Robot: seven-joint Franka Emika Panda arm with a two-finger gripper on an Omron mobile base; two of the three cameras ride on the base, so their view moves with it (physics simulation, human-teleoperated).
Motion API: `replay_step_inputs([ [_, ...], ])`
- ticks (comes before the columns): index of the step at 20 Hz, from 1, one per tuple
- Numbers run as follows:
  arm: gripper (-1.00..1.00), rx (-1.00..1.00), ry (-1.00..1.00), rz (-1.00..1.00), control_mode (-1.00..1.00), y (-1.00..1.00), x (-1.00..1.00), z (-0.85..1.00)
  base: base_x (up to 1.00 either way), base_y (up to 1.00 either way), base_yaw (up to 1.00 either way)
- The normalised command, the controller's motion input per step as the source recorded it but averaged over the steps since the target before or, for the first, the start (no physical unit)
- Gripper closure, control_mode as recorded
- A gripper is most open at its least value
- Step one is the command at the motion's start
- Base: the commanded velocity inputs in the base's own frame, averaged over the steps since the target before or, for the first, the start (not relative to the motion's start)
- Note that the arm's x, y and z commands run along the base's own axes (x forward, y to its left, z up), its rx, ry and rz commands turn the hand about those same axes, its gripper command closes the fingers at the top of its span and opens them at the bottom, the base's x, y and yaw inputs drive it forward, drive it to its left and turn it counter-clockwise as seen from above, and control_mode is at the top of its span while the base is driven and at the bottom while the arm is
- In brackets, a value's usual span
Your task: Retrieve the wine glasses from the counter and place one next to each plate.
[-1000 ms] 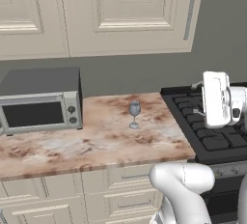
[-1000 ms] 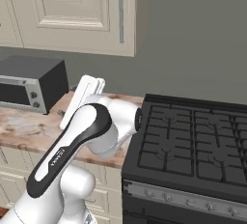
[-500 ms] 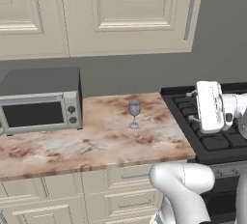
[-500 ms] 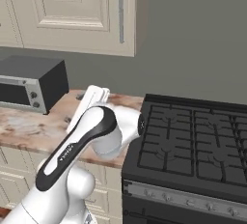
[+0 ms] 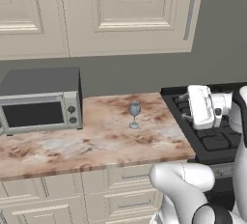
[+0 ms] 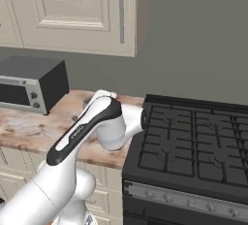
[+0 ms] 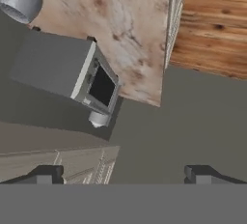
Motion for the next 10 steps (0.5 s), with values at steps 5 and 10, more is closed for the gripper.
replay_step_inputs([
  [5,-1.00,0.12,0.07,0.05,-1.00,-0.19,0.36,-0.19,0.00,0.00,0.00],
  [10,-1.00,0.00,0.03,0.00,-1.00,-0.04,0.43,-0.26,0.00,0.00,0.00],
])
